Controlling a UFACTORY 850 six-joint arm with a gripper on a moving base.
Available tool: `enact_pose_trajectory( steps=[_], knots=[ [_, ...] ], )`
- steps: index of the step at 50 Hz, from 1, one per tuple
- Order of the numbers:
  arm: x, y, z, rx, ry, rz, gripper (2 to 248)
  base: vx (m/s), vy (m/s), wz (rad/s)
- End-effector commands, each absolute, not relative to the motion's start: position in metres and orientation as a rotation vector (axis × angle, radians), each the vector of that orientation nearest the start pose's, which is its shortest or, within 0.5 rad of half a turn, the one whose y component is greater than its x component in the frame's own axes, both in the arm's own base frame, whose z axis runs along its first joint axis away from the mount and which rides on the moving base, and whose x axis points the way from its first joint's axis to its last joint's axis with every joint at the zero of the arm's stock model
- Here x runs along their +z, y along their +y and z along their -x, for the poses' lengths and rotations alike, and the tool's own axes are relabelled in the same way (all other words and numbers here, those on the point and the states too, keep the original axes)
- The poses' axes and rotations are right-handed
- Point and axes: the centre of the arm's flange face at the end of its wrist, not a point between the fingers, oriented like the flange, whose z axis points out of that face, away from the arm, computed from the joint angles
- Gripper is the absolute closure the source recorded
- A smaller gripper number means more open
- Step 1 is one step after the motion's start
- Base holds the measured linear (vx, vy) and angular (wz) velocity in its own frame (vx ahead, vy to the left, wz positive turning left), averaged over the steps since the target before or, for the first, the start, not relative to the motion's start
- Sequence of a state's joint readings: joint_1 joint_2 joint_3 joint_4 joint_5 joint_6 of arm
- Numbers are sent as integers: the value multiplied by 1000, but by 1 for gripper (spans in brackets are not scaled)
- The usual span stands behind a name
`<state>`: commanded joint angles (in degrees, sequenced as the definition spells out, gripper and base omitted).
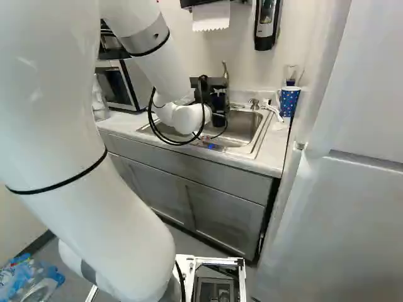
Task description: Rinse the cup and place it in the tray
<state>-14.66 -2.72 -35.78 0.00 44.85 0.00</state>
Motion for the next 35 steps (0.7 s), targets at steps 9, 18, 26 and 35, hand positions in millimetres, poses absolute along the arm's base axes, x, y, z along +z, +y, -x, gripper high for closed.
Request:
enact_pose_trajectory(
  steps=[9, 18, 26, 35],
  knots=[
    [459, -118, -449, -2066, 329, 2555, 125, 0, 0, 0],
    [459, -118, -449, -2066, 329, 2555, 125, 0, 0, 0],
    [459, -118, -449, -2066, 329, 2555, 125, 0, 0, 0],
    [459, -118, -449, -2066, 329, 2555, 125, 0, 0, 0]
  ],
)
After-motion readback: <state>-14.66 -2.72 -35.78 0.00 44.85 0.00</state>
